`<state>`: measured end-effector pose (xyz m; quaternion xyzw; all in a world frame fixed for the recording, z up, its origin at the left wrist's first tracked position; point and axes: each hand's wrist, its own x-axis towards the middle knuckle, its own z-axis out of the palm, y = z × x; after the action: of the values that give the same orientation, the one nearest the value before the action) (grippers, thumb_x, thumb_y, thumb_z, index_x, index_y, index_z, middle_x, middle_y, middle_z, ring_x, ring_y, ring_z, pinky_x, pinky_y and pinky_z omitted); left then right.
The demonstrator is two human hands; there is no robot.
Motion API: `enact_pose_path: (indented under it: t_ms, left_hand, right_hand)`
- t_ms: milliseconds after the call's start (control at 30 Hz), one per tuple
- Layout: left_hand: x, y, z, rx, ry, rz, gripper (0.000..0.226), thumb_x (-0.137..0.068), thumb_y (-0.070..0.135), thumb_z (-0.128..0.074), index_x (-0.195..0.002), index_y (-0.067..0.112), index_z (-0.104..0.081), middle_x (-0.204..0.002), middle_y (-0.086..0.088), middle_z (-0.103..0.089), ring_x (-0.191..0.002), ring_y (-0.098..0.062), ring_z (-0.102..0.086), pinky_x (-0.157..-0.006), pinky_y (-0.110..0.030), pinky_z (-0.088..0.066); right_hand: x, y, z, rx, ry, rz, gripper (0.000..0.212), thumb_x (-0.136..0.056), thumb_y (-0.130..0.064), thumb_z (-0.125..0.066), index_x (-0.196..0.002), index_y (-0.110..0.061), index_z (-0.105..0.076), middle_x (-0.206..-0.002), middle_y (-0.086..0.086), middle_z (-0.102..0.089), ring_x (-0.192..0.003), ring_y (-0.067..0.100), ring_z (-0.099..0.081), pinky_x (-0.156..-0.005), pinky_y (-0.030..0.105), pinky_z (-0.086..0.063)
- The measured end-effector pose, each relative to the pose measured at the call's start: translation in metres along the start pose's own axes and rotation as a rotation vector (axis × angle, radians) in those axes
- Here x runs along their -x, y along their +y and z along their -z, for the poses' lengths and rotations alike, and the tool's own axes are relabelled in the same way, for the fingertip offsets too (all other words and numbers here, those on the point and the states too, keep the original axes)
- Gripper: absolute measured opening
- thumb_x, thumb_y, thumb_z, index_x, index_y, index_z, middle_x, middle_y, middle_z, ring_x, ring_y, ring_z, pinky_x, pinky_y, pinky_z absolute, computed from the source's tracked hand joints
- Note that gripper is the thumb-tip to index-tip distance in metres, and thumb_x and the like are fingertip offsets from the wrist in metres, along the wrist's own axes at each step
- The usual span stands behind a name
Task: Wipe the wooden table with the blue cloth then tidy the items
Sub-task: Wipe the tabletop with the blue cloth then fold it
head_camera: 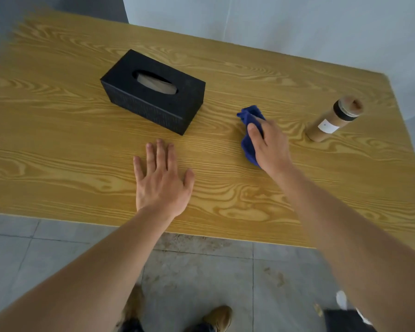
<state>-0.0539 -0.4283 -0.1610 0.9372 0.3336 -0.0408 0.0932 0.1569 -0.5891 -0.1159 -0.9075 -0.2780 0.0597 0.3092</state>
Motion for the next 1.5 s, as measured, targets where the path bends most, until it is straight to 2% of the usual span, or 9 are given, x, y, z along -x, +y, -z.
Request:
enact_pose_path:
  t_ms: [167,333,800,900,1067,1233,1367,1433,1500]
  left_hand:
    - [-0.001,0.001,0.0,-0.021,0.01,0.008,0.083,-0.1,0.067,-0.005,-0.167,0.019,0.003,-0.175,-0.006,0.011,-0.161,-0.027,0.012,-0.129,-0.055,0.004]
    - [0.0,0.001,-0.001,-0.03,0.032,0.02,0.083,-0.099,0.068,-0.007,-0.166,0.019,-0.001,-0.176,-0.004,0.007,-0.161,-0.027,0.009,-0.129,-0.054,0.004]
    - [0.001,0.003,0.003,-0.03,0.017,0.032,0.083,-0.099,0.066,-0.012,-0.167,0.018,-0.003,-0.176,-0.005,0.004,-0.161,-0.027,0.007,-0.129,-0.054,0.003]
    - [0.002,0.003,0.005,-0.012,0.018,0.023,0.08,-0.102,0.064,-0.013,-0.167,0.018,-0.003,-0.176,-0.004,0.003,-0.162,-0.027,0.006,-0.129,-0.055,0.001]
    - [0.009,0.025,0.012,0.135,0.073,-0.075,0.07,-0.104,0.059,-0.014,-0.164,0.024,-0.027,-0.176,0.0,-0.006,-0.162,-0.022,0.0,-0.13,-0.051,-0.005]
    - [0.006,0.077,0.008,0.209,0.013,-0.212,0.064,-0.106,0.057,-0.016,-0.166,0.033,-0.02,-0.176,0.002,-0.002,-0.162,-0.019,0.003,-0.13,-0.047,0.0]
    - [0.013,0.094,-0.01,0.055,-0.015,-0.201,0.072,-0.101,0.062,-0.004,-0.167,0.032,-0.004,-0.176,0.002,0.006,-0.161,-0.023,0.009,-0.129,-0.051,0.005]
    - [0.013,0.095,-0.015,0.024,-0.008,-0.197,0.073,-0.1,0.063,-0.001,-0.166,0.032,0.001,-0.176,0.001,0.007,-0.161,-0.023,0.012,-0.129,-0.052,0.006]
    - [0.013,0.094,-0.017,0.018,0.0,-0.197,0.073,-0.1,0.064,0.0,-0.166,0.033,0.003,-0.175,0.001,0.009,-0.161,-0.023,0.013,-0.128,-0.052,0.007]
  right_hand:
    - [-0.051,-0.004,-0.041,0.271,-0.14,0.043,0.055,-0.111,-0.052,-0.023,-0.159,-0.033,-0.04,-0.166,0.004,-0.037,-0.156,0.025,-0.025,-0.122,0.044,-0.022]
    - [-0.04,-0.005,-0.049,0.423,-0.267,0.059,0.066,-0.094,-0.081,-0.003,-0.157,-0.062,-0.009,-0.176,-0.002,0.001,-0.16,0.025,0.008,-0.127,0.048,0.004]
    - [0.091,-0.006,-0.032,0.472,-0.327,0.245,0.065,-0.096,-0.082,-0.003,-0.157,-0.062,-0.002,-0.175,0.003,0.008,-0.16,0.032,0.014,-0.127,0.055,0.006]
    - [0.12,-0.003,-0.027,0.449,-0.327,0.266,0.063,-0.097,-0.08,-0.005,-0.157,-0.062,-0.005,-0.175,0.0,0.006,-0.16,0.03,0.012,-0.127,0.053,0.006]
    - [0.159,0.011,-0.017,0.418,-0.341,0.327,0.058,-0.105,-0.07,-0.013,-0.161,-0.053,-0.015,-0.174,-0.009,-0.006,-0.161,0.02,0.004,-0.129,0.044,-0.001]
    - [0.192,0.032,0.0,0.275,-0.248,0.461,0.049,-0.107,-0.054,-0.04,-0.151,-0.036,-0.052,-0.163,-0.007,-0.042,-0.155,0.016,-0.03,-0.124,0.037,-0.025]
    - [0.206,0.048,0.02,0.044,-0.206,0.456,0.031,-0.103,-0.041,-0.06,-0.129,-0.029,-0.074,-0.145,-0.013,-0.061,-0.142,0.009,-0.051,-0.11,0.026,-0.039]
    - [0.203,0.048,0.037,-0.159,-0.306,0.223,0.019,-0.1,-0.045,-0.061,-0.113,-0.039,-0.075,-0.121,-0.031,-0.069,-0.12,-0.006,-0.062,-0.095,0.014,-0.043]
    - [0.192,0.048,0.054,-0.282,-0.368,0.003,0.028,-0.095,-0.062,-0.054,-0.101,-0.04,-0.07,-0.078,-0.03,-0.07,-0.072,-0.007,-0.065,-0.064,0.011,-0.043]
